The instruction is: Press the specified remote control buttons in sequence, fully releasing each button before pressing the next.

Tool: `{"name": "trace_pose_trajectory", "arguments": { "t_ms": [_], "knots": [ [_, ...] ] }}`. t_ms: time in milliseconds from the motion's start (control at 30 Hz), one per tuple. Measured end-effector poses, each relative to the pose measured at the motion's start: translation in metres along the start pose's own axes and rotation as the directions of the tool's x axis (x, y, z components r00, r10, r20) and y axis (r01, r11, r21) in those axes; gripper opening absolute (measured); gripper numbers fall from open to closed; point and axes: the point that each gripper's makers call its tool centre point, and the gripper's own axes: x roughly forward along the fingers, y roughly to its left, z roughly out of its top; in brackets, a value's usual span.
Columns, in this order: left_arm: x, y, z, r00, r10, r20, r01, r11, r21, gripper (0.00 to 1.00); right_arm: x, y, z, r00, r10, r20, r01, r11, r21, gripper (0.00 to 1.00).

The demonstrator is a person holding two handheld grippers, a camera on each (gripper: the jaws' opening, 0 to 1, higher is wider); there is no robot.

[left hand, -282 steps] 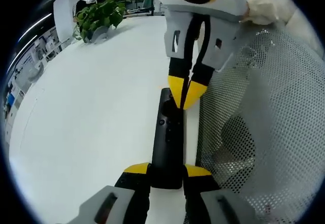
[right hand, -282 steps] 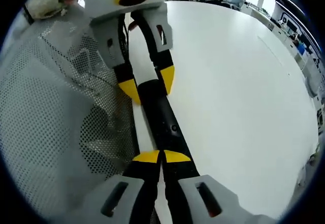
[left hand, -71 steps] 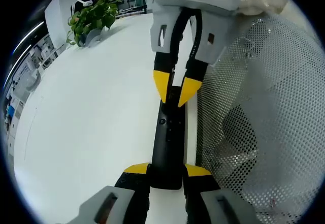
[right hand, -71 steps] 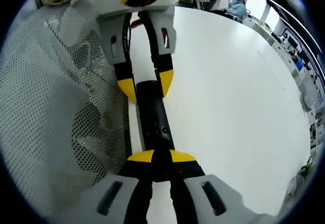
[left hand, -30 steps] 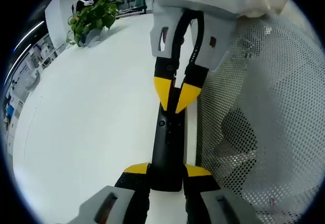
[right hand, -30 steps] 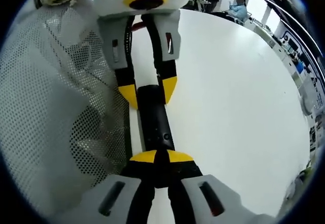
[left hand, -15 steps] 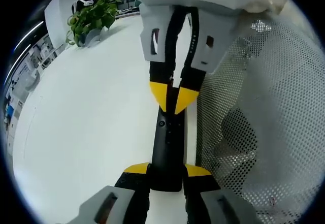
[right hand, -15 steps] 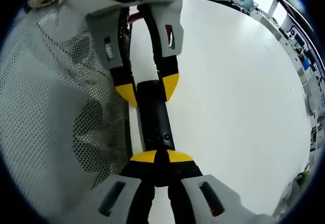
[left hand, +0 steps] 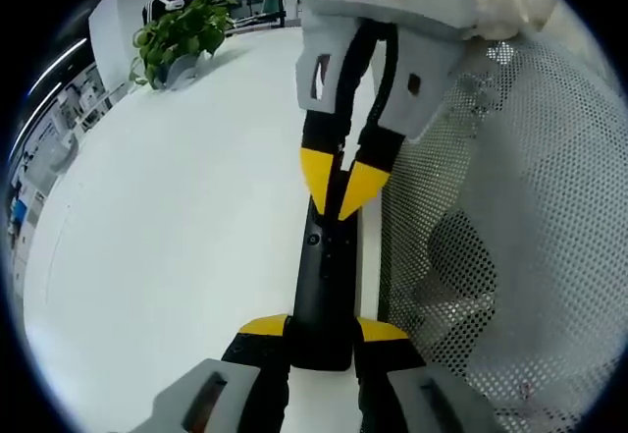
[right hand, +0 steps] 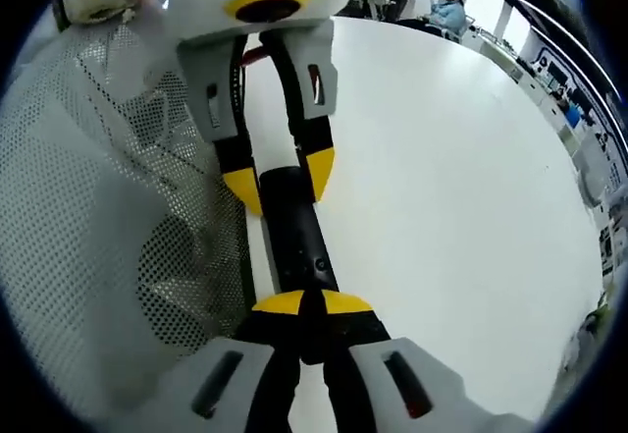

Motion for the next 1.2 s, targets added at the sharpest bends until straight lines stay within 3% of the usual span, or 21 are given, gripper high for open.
{"name": "trace_pose_trajectory", "arguments": {
  "t_ms": [233,333,367,400,433,567,767,1200],
  "knots": [
    [0.0,0.0,0.0,1.0,-0.002,0.001,0.002,1.0,0.0,0.25,0.001,-0.001,0.001,1.0,-0.002,-0.007,0.001,1.0,-0.025,0.04],
    [0.001,0.0,0.0,1.0,-0.004,0.001,0.004,1.0,-0.002,0.25,0.004,0.004,0.013,0.998,0.033,0.046,-0.035,0.999,0.034,0.08],
    [0.001,0.001,0.0,1.0,-0.004,0.001,0.004,1.0,-0.001,0.25,0.005,0.006,0.01,0.999,0.044,0.011,-0.044,0.999,0.012,0.04],
    [0.001,0.001,0.0,1.0,-0.003,0.002,0.003,1.0,-0.002,0.25,0.006,0.0,0.006,1.0,-0.006,-0.027,0.004,0.997,-0.071,0.01],
    [0.001,0.001,-0.001,1.0,-0.003,0.002,0.003,1.0,-0.003,0.25,0.006,0.001,0.012,1.0,0.006,-0.001,-0.006,0.994,-0.111,0.0],
    [0.001,0.0,0.0,1.0,-0.003,0.005,0.003,1.0,-0.006,0.25,0.005,0.004,0.007,1.0,0.019,-0.004,-0.019,0.999,-0.04,0.03],
    [0.001,0.001,0.0,1.0,-0.003,0.005,0.003,1.0,-0.005,0.25,0.003,-0.002,0.003,1.0,0.021,-0.011,-0.021,1.0,-0.012,0.05],
    [0.0,0.0,0.0,1.0,0.0,0.005,0.0,1.0,-0.002,0.25,0.005,0.001,0.003,0.997,0.058,-0.055,-0.061,0.997,-0.056,0.05]
  ]
}}
